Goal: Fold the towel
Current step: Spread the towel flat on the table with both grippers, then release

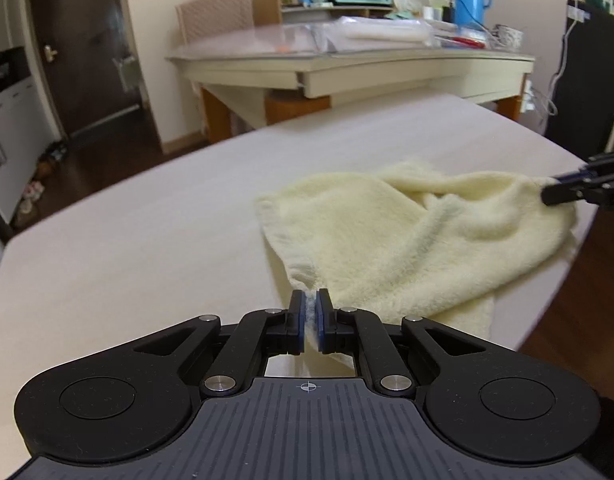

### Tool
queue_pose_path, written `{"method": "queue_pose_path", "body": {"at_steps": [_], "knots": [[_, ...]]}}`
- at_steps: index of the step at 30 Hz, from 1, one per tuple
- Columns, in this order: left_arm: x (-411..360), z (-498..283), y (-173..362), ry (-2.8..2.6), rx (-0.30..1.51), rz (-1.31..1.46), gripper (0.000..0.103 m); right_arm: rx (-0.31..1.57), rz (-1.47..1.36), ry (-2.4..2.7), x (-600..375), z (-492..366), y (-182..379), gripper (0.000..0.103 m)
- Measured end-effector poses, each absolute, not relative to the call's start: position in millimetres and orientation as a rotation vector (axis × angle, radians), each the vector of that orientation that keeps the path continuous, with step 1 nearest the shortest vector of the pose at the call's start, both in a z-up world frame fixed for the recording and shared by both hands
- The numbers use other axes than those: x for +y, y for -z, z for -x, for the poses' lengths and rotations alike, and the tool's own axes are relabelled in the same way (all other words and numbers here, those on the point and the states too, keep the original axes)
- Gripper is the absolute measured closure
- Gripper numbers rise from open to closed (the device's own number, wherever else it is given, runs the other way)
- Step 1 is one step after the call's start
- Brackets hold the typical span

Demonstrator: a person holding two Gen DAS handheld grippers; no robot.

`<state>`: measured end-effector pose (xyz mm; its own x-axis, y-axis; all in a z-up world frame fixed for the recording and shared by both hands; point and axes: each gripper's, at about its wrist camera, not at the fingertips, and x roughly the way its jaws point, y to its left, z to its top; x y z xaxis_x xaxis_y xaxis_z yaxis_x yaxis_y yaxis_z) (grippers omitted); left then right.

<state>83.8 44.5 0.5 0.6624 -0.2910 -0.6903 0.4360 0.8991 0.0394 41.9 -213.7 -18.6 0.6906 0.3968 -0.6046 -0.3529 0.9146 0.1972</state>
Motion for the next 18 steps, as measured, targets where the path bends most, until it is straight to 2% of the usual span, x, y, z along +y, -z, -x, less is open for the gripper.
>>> {"method": "queue_pose_path", "body": {"at_steps": [2,4,5,6,11,15,18], "knots": [[53.7,-88.4,-11.7,0.401,0.714,-0.172,0.087,0.639,-0.082,-0.394,-220.3,-42.7,9.6,0.079],[59.6,-96.6,-21.2,0.379,0.679,-0.155,0.085,0.595,-0.095,-0.371,-226.1,-49.2,2.3,0.071],[60.5,-103.7,-26.0,0.37,0.661,-0.155,0.084,0.585,-0.094,-0.371,-226.4,-56.3,1.0,0.063],[59.7,-107.3,-27.1,0.367,0.652,-0.159,0.084,0.576,-0.093,-0.371,-226.9,-62.9,-0.1,0.059],[28.3,-152.5,-13.9,0.429,0.653,-0.245,0.081,0.581,-0.048,-0.458,-210.6,-86.5,8.1,0.058],[6.4,-176.0,7.2,0.459,0.68,-0.347,0.072,0.587,0.022,-0.528,-191.3,-100.2,15.0,0.056],[-1.3,-186.1,20.8,0.473,0.717,-0.403,0.069,0.601,0.051,-0.543,-184.8,-110.4,20.6,0.056]]}}
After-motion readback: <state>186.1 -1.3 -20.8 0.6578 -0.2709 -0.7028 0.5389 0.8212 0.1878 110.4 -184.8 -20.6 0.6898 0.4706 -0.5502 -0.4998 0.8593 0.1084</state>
